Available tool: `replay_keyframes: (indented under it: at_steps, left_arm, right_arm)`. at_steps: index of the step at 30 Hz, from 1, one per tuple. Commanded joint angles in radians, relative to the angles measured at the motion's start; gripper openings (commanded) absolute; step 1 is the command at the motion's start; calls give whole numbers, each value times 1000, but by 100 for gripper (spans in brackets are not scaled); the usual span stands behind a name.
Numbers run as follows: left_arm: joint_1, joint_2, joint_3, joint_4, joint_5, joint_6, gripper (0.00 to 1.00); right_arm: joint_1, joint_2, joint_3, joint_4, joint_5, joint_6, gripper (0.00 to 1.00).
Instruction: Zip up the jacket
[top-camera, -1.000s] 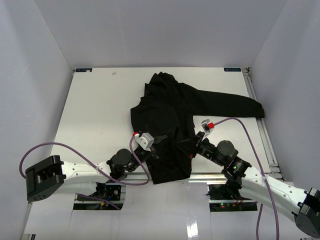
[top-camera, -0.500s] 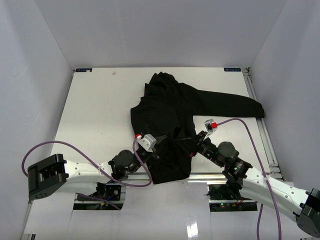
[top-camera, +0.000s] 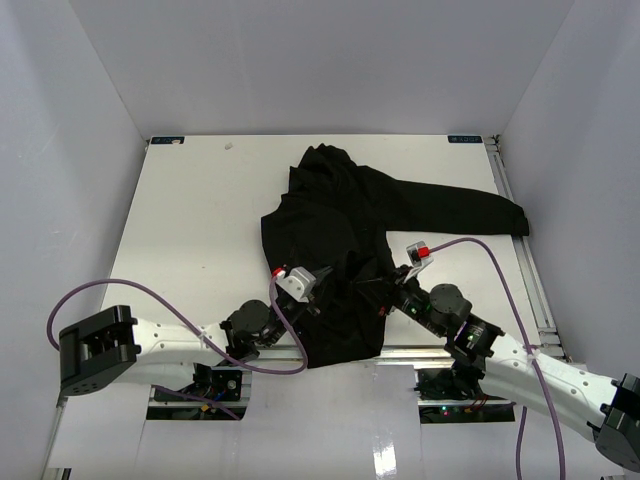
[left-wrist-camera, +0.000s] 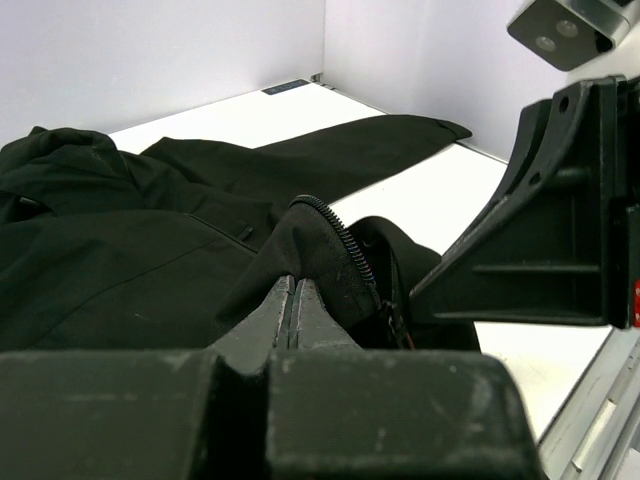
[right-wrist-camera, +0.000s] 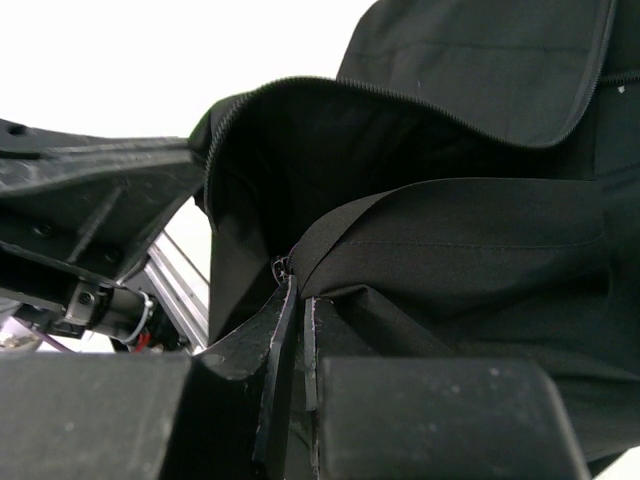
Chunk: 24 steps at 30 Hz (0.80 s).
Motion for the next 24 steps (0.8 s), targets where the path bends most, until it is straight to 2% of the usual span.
replay_keyframes:
  at_steps: [1,15,24]
  left_arm:
    - [-22,31,44,24,-54,43,0]
    - [-49,61,56,46,-99,76,0]
    - [-49,65,54,54,-130,87,0]
  right_arm:
    - [25,9,59,-4,49,-20,8]
    - [140,71,113,-8,193,-24,8]
    - [170,48,102,-25,271,-13,8]
